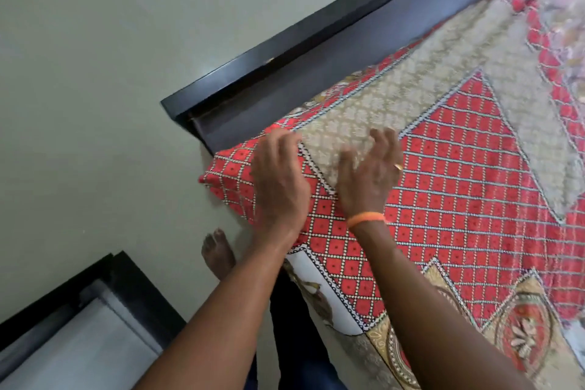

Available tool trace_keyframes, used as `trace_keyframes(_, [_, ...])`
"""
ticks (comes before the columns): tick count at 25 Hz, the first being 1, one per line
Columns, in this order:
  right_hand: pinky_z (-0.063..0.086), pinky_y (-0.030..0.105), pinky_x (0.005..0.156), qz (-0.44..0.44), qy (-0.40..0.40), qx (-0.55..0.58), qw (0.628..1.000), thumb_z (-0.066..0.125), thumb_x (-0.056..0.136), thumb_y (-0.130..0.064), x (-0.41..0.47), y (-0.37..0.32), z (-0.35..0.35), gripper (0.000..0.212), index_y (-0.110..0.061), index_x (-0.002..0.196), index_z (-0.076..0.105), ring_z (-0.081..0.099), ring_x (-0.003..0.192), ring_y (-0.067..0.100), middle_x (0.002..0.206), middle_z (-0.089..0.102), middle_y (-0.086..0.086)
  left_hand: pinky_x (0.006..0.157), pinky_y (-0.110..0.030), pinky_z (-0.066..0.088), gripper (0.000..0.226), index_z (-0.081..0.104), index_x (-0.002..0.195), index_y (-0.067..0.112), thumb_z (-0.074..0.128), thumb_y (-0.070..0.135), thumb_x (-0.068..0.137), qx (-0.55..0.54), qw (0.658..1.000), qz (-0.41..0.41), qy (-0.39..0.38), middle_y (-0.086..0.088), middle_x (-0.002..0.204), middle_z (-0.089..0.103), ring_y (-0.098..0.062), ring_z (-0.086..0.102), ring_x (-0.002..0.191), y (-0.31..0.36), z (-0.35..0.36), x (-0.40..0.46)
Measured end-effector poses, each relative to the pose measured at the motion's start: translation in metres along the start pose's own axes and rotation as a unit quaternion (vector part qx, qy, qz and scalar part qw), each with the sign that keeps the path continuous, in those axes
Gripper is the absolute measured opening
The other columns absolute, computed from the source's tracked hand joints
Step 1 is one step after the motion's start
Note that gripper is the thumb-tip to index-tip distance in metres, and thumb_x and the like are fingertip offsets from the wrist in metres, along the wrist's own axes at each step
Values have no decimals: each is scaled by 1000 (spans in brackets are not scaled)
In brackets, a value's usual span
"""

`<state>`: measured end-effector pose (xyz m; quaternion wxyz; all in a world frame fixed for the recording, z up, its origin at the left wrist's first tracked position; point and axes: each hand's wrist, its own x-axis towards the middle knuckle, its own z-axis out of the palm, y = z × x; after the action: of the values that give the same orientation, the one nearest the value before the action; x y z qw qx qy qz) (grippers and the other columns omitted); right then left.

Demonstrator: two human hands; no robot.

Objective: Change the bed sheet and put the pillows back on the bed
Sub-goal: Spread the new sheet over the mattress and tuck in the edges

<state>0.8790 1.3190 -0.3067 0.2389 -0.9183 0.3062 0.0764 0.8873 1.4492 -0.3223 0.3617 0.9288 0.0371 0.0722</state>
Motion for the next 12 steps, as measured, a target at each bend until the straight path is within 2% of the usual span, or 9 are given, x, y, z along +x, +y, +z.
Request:
trace_keyframes(1, [36, 44, 103, 120, -68, -47, 989, 51, 99, -23, -5, 26, -8, 29, -5, 120, 56, 37, 138, 37, 131, 51, 25, 102, -41, 42, 36, 57, 126, 6, 40, 8, 95, -10, 993, 86, -85, -15, 130, 54, -31, 49, 121, 13, 9, -7])
trace_keyframes(2, [28, 48, 110, 148, -76, -112, 980, 42, 103, -30, -12, 47, -7, 42, -3, 134, 46, 26, 144, 37, 145, 38, 29, 112, -43, 36, 40, 52, 136, 5, 38, 18, 100, 12, 971, 156, -181, -16, 142, 49, -33, 42, 134, 21, 18, -20])
trace_keyframes(3, [17, 52, 116, 133, -49, -149, 979, 31, 104, -38, -22, 67, -2, 56, -4, 149, 28, 13, 149, 34, 158, 19, 25, 119, -46, 25, 50, 43, 145, 6, 33, 31, 104, 65, 936, 215, -272, -16, 154, 38, -33, 30, 145, 27, 25, -36])
trace_keyframes(4, [8, 55, 119, 88, -21, -177, 980, 23, 104, -44, -36, 79, 3, 64, -7, 155, 12, 1, 151, 32, 162, 3, 19, 123, -47, 15, 59, 33, 152, 8, 27, 42, 104, 129, 898, 259, -332, -14, 161, 24, -31, 17, 151, 26, 28, -54])
trace_keyframes(5, [5, 57, 118, 60, -16, -192, 979, 16, 102, -48, -51, 84, 8, 68, -9, 156, 4, -4, 151, 31, 163, -4, 16, 124, -47, 8, 65, 27, 155, 10, 22, 49, 103, 173, 872, 283, -360, -11, 164, 15, -28, 8, 153, 20, 26, -69])
trace_keyframes(6, [4, 58, 118, 33, -10, -211, 977, 12, 101, -50, -61, 88, 15, 70, -9, 156, 1, -5, 151, 32, 163, -6, 16, 124, -46, 5, 67, 24, 156, 12, 20, 53, 102, 191, 864, 286, -369, -10, 165, 12, -26, 5, 153, 11, 19, -80])
trace_keyframes(9, [0, 59, 118, -13, -33, -201, 979, 16, 100, -52, -104, 89, 26, 73, -7, 156, 4, -5, 150, 35, 162, -5, 18, 124, -43, 0, 70, 22, 157, 17, 17, 57, 100, 210, 872, 274, -347, -8, 165, 10, -24, 4, 153, -21, -6, -88])
trace_keyframes(10, [2, 60, 118, -57, -53, -195, 978, 19, 101, -50, -119, 83, 30, 71, -6, 156, 8, -3, 150, 36, 162, -4, 18, 123, -43, -1, 71, 20, 157, 17, 18, 58, 99, 226, 874, 266, -339, -8, 166, 9, -24, 4, 153, -31, -15, -84])
trace_keyframes(12, [18, 61, 116, -198, -107, -162, 961, 27, 99, -39, -135, 79, 25, 65, -3, 153, 23, 7, 150, 37, 162, 8, 20, 123, -47, 1, 69, 14, 158, 14, 20, 52, 101, 256, 868, 249, -344, -9, 166, 3, -25, 1, 153, -38, -24, -75])
